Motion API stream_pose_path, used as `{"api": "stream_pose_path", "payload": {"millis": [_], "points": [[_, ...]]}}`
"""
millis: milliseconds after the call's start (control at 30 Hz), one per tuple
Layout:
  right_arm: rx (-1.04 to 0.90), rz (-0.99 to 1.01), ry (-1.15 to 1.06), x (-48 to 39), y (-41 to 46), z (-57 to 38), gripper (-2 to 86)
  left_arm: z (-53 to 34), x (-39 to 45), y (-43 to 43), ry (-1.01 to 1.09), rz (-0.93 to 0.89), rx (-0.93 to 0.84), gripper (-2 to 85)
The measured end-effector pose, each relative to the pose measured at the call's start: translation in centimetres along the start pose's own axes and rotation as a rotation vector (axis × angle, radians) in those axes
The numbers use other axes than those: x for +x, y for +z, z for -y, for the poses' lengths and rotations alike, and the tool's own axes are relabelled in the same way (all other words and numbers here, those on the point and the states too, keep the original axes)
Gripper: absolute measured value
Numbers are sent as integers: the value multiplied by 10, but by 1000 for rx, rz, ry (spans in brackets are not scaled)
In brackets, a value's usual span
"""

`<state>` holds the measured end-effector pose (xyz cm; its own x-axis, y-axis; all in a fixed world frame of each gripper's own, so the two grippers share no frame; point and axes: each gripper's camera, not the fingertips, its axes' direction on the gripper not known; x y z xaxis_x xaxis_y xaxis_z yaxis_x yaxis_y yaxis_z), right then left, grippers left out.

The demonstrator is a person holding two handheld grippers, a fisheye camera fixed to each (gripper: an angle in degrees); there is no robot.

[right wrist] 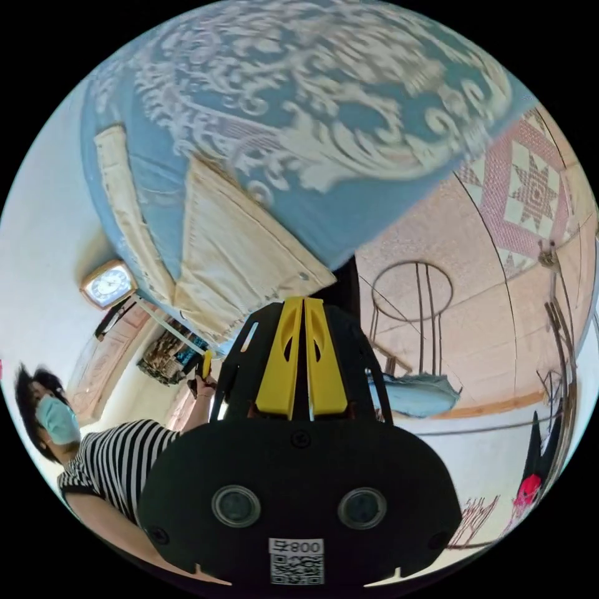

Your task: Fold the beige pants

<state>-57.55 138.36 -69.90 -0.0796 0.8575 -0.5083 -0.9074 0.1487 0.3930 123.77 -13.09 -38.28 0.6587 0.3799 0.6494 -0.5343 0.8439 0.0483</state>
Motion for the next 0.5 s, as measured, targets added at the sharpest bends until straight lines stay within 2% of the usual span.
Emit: {"api": "stream_pose_path", "payload": {"millis": [67, 100, 167, 267, 400, 500], "points": [[24, -21, -131, -43, -8, 14, 31, 20, 56, 7, 178, -89, -45, 44], [32, -39, -226, -77, -11, 27, 44, 24, 73, 11, 238, -96, -64, 46], [44, -90, -378, -134, -13, 48, 56, 37, 147, 29, 484, -94, -157, 56], [148, -232, -575, -219, -27, 72, 62, 41, 230, 47, 736, -115, -235, 61], [402, -416, -653, -281, -66, 92, 73, 40, 293, 60, 907, -22, -258, 57], [349, -455, -642, -301, -62, 114, 82, 42, 315, 72, 892, 46, -304, 43]]}}
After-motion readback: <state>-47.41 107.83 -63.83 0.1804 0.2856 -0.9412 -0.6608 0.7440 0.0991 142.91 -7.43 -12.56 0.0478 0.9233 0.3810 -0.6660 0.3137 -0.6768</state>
